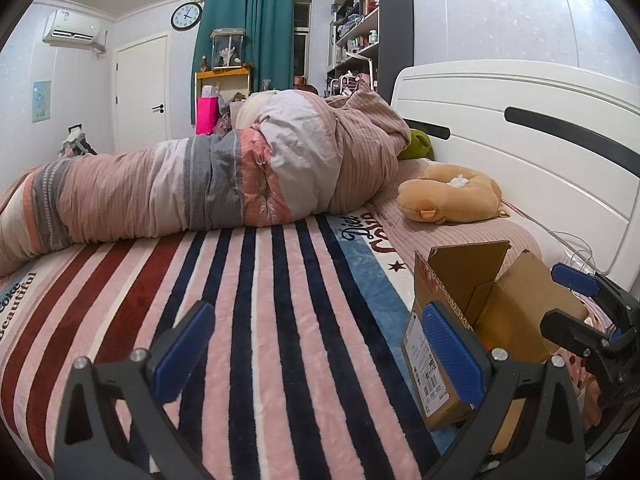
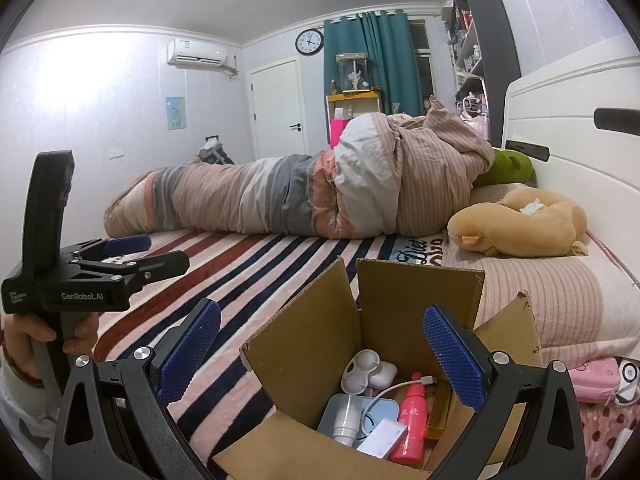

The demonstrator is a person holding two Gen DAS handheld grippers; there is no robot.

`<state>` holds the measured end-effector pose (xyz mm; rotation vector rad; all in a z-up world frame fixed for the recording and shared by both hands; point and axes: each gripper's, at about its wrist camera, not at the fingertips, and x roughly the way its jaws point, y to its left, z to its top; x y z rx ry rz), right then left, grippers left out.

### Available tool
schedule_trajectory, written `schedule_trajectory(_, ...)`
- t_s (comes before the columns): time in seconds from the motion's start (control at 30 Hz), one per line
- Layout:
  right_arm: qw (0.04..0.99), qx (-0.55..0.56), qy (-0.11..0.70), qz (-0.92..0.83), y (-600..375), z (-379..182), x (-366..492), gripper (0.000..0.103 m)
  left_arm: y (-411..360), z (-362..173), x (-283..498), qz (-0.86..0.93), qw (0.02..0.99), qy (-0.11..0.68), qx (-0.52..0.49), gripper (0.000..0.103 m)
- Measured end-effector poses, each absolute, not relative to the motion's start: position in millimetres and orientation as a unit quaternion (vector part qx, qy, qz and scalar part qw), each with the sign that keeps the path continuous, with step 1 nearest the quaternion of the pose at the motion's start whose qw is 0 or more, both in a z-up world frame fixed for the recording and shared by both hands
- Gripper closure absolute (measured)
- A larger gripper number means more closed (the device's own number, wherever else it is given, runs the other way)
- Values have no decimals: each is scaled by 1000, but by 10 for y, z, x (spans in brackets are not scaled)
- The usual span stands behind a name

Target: Organize rigid objects

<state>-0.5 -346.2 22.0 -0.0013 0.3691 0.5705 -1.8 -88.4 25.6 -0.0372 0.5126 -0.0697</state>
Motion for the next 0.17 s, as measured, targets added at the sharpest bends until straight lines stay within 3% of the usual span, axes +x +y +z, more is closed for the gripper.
schedule_trajectory(0.17, 943, -2, 180, 280, -3459, 210, 1, 1, -903, 267, -11, -30, 967, 254, -16, 0)
